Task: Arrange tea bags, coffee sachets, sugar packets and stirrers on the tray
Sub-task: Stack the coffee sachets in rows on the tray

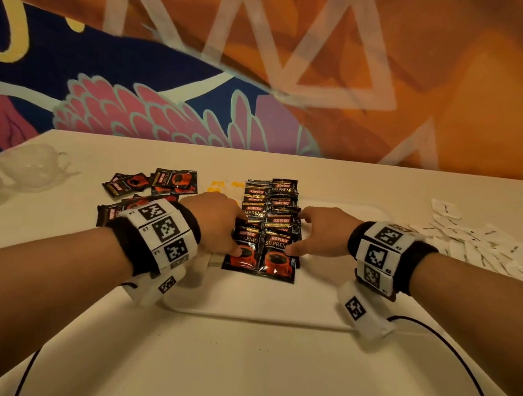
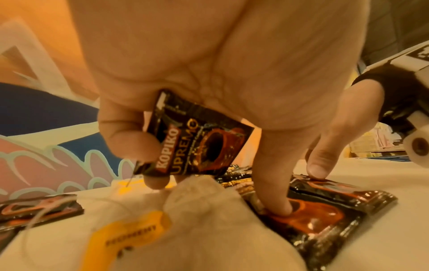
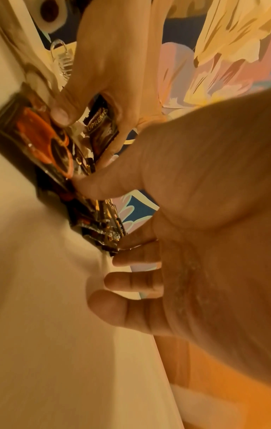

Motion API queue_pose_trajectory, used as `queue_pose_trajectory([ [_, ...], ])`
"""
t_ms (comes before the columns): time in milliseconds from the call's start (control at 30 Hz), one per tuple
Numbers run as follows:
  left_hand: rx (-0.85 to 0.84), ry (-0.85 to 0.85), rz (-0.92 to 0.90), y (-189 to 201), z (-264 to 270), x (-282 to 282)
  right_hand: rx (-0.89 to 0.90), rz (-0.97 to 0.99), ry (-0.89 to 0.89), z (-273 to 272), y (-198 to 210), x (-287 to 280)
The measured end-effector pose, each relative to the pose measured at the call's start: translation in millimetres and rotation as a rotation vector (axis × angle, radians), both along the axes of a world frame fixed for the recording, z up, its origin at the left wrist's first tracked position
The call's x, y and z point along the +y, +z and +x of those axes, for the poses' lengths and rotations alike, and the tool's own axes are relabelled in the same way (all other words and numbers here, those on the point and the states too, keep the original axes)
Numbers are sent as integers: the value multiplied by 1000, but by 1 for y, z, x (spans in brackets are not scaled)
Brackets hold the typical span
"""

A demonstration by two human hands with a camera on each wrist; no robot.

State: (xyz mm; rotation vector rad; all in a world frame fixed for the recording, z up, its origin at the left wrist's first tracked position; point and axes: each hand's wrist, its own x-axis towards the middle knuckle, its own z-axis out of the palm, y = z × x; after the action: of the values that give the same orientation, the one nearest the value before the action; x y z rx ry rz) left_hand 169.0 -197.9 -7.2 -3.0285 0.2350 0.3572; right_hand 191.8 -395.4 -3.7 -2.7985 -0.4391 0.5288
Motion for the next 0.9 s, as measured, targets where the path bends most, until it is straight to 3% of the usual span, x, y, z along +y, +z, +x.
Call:
queue_pose_trajectory([
  [633, -2, 22, -55, 13, -4, 2, 38, -56, -14, 8, 6, -2],
  [733, -24, 131, -338, 25, -3, 6, -93, 3, 16, 9, 16, -6],
  [833, 29, 233, -798, 36, -6, 9, -229, 361, 43, 6, 29, -3],
  [900, 75, 214, -946, 42, -10, 9, -213, 587, 71, 1, 37, 5],
])
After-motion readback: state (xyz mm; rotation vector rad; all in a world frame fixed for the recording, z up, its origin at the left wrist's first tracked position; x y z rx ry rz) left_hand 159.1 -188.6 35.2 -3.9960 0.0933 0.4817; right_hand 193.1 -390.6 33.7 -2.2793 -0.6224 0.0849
